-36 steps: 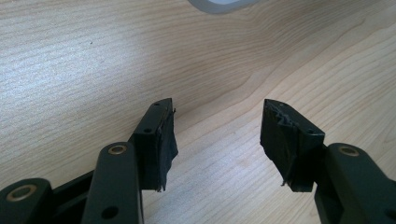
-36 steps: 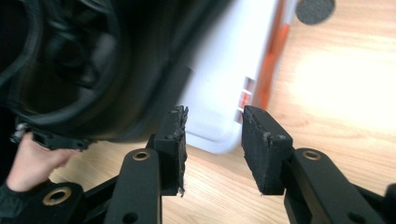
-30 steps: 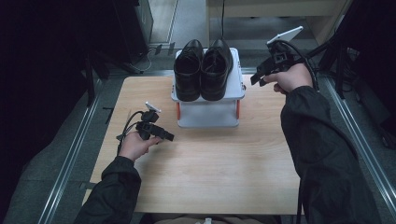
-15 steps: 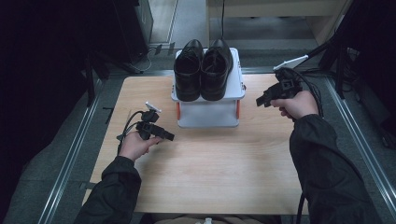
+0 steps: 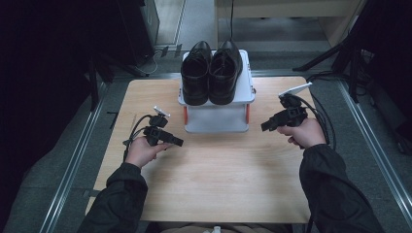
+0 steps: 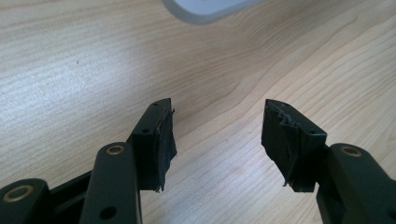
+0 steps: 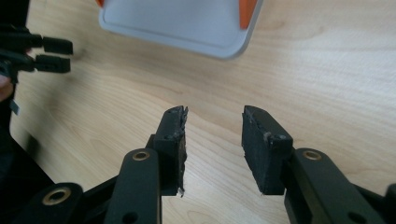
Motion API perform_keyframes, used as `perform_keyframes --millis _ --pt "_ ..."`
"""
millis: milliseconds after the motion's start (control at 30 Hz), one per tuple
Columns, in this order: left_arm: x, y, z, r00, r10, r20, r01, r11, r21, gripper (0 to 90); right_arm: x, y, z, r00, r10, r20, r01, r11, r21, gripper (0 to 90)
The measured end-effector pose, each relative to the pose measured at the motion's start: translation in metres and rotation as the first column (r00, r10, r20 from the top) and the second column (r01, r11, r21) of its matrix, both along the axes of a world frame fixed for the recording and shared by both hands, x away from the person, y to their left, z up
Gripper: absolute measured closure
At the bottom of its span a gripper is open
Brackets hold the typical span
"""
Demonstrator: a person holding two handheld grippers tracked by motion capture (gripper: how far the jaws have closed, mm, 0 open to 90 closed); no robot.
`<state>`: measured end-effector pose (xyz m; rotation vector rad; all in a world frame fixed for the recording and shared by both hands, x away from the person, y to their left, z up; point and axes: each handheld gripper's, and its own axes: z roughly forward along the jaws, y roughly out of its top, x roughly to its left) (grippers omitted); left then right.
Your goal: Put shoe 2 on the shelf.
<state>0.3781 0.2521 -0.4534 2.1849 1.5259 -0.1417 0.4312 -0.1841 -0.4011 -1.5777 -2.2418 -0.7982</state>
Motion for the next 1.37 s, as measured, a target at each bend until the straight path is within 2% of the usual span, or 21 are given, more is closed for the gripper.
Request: perform_keyframes --millis 67,300,467,667,800,1000,1200,1300,1367 --pt "0.000 -0.001 -0.001 0.9999 -0.006 -0.008 0.006 1.0000 0.001 43.3 -0.004 0.002 -0.007 0.9999 0.016 0.005 -0.016 1.000 -0.020 60.0" --pt "-0.001 -0.004 -0.002 0.9998 -0.015 -0.012 0.015 0.9999 0.001 42.5 -0.014 0.003 -0.028 0.9995 0.030 -0.013 -0.030 1.000 0.006 60.0" --pt "-0.001 -0.005 -0.003 0.9997 -0.016 -0.019 0.016 0.9999 -0.005 42.2 -0.022 0.011 -0.037 0.9979 0.057 0.031 -0.056 0.998 -0.024 60.0" --pt "-0.003 -0.008 -0.002 0.9996 -0.027 -0.010 0.027 0.9996 -0.007 41.7 -0.028 0.026 -0.044 0.9937 0.103 0.044 -0.103 0.995 -0.008 59.7" --pt "-0.003 -0.009 -0.002 0.9992 -0.037 -0.014 0.037 0.9993 -0.003 41.3 -0.034 0.033 -0.044 0.9919 0.108 0.067 -0.110 0.994 0.019 59.7" --pt "-0.006 -0.012 0.001 0.9990 -0.045 0.006 0.045 0.9989 -0.009 40.4 -0.043 0.045 -0.046 0.9849 0.148 0.091 -0.150 0.988 0.025 59.6" --pt "-0.006 -0.017 0.000 0.9983 -0.058 0.001 0.058 0.9982 -0.010 39.5 -0.047 0.048 -0.050 0.9807 0.163 0.107 -0.167 0.986 0.027 59.2" --pt "-0.007 -0.021 -0.001 0.9974 -0.072 -0.006 0.071 0.9974 -0.012 39.9 -0.048 0.050 -0.057 0.9692 0.193 0.153 -0.198 0.980 0.018 56.9" --pt "-0.007 -0.025 -0.002 0.9965 -0.083 -0.003 0.083 0.9965 -0.011 39.5 -0.048 0.051 -0.064 0.9683 0.198 0.153 -0.201 0.980 0.006 55.9"
